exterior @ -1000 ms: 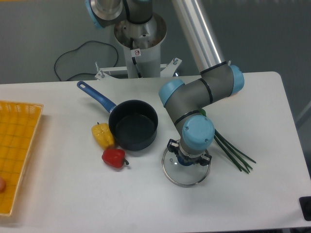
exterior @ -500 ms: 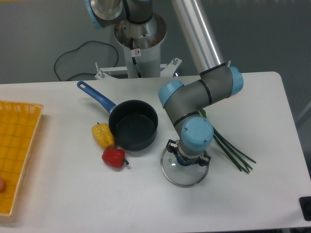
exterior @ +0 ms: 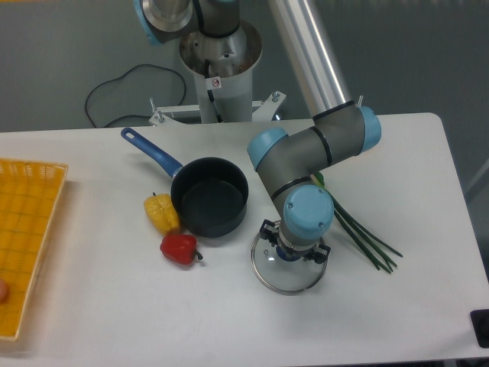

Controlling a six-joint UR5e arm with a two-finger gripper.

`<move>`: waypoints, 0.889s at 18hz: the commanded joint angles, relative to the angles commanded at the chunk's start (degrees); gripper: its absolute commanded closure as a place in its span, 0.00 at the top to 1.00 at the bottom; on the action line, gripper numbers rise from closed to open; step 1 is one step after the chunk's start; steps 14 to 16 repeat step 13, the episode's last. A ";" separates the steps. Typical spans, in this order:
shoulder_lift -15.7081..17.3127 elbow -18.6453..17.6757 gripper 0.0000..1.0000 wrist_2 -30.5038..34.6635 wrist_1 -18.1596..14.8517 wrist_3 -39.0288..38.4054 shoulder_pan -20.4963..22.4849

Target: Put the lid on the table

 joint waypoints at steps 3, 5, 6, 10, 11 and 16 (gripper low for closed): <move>0.44 0.70 1.00 0.09 0.00 0.00 0.00; 0.79 1.84 1.00 1.05 0.09 0.18 -1.22; 0.97 2.19 1.00 2.19 0.09 0.26 -1.58; 2.19 2.11 1.00 3.25 0.00 5.44 -1.76; 2.63 2.02 1.00 3.16 0.00 5.62 -1.76; 3.08 2.02 1.00 3.08 0.00 5.80 -1.76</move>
